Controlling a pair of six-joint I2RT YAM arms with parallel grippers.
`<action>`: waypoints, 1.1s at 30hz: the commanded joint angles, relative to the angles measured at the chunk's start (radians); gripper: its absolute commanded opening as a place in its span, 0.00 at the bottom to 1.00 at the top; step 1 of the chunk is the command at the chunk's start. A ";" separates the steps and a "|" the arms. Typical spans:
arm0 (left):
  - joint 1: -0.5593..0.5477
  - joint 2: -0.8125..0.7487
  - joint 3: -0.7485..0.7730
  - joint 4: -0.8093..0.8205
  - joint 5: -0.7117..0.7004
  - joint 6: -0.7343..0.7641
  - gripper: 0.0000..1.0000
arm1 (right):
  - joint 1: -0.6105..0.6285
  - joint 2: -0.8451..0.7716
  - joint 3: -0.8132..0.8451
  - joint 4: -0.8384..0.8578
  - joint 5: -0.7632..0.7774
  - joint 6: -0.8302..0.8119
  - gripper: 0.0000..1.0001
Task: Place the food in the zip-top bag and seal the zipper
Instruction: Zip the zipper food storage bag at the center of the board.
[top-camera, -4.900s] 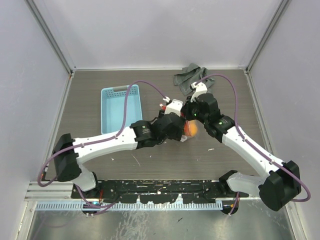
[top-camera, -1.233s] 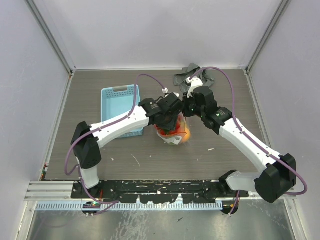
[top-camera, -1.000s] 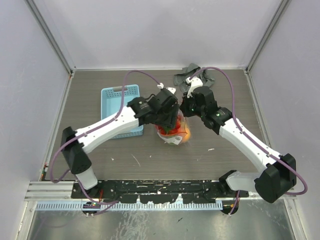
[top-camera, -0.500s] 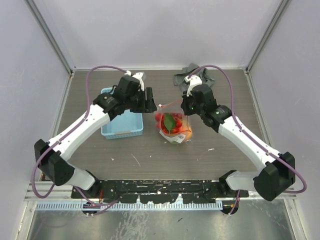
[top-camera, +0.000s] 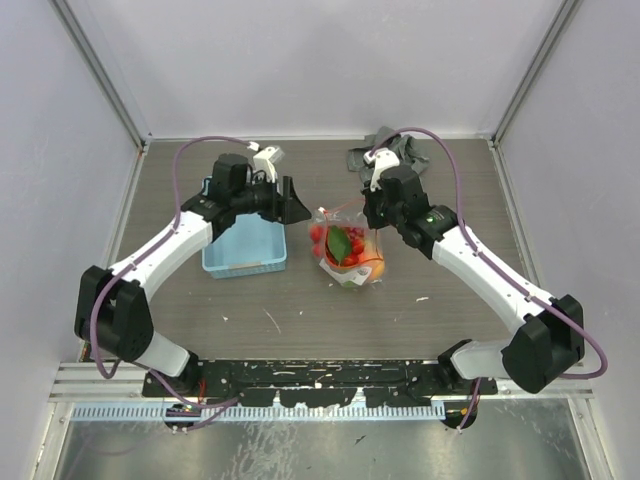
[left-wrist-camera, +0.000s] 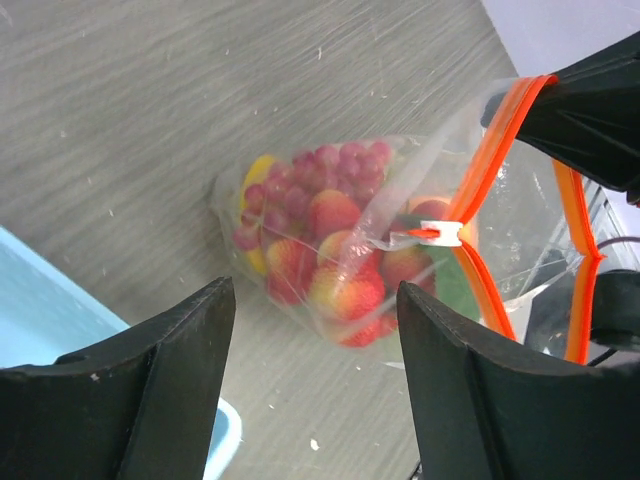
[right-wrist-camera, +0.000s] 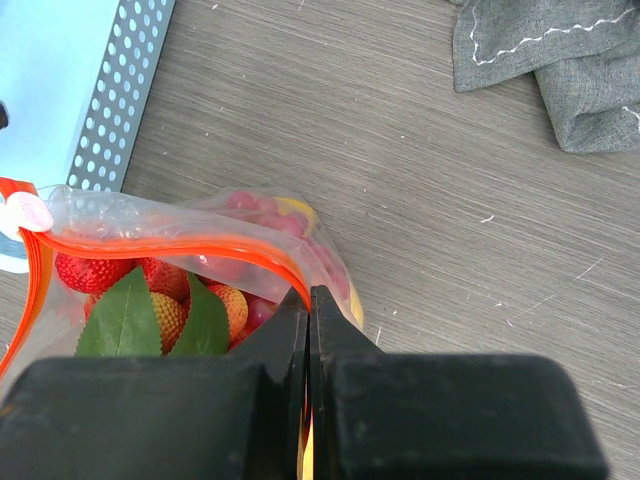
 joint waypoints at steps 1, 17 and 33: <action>0.032 0.037 -0.011 0.221 0.234 0.127 0.66 | -0.004 -0.008 0.056 0.021 0.012 -0.016 0.00; 0.028 0.206 0.011 0.379 0.545 0.170 0.52 | -0.004 -0.014 0.064 0.027 -0.012 -0.018 0.00; 0.011 0.092 -0.056 0.328 0.435 0.093 0.00 | -0.005 -0.055 0.061 0.027 -0.015 -0.008 0.02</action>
